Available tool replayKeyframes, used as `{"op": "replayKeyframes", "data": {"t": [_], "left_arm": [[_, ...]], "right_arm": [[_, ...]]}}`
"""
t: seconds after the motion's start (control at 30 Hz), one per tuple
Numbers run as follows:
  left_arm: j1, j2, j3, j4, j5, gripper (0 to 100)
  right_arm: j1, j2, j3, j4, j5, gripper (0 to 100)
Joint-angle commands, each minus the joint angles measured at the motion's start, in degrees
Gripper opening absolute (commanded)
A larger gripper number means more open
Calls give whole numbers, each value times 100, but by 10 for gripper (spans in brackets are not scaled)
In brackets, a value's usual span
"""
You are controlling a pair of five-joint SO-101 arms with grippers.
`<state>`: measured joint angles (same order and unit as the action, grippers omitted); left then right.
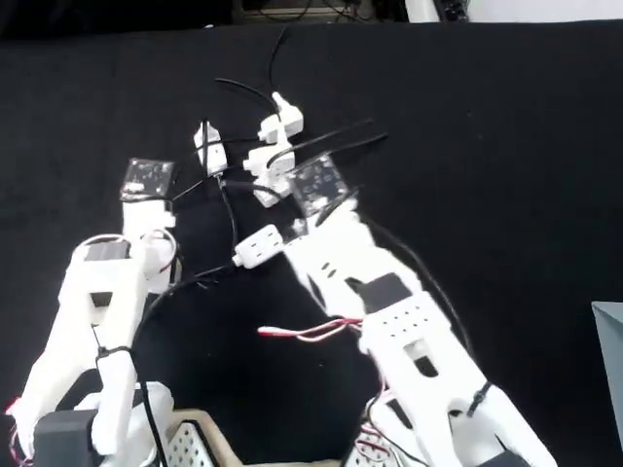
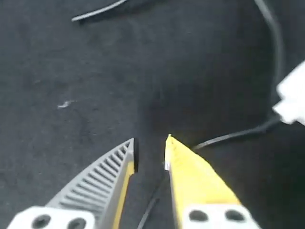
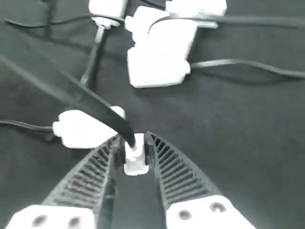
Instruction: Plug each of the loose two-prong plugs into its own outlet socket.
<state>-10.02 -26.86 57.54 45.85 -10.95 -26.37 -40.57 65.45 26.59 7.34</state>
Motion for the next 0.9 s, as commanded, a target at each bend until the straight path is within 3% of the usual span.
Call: {"op": "replayKeyframes", "data": {"t": [0.0, 0.47, 0.87], "left_arm": [[-189, -132, -22, -237, 44, 120], [-453, -185, -48, -237, 53, 120], [-426, -141, -48, -246, 53, 120]], "right_arm": [[-334, 31, -268, -308, 53, 12], [-545, 57, 646, -1864, -185, 12], [-527, 1253, 233, -2040, -185, 11]]}}
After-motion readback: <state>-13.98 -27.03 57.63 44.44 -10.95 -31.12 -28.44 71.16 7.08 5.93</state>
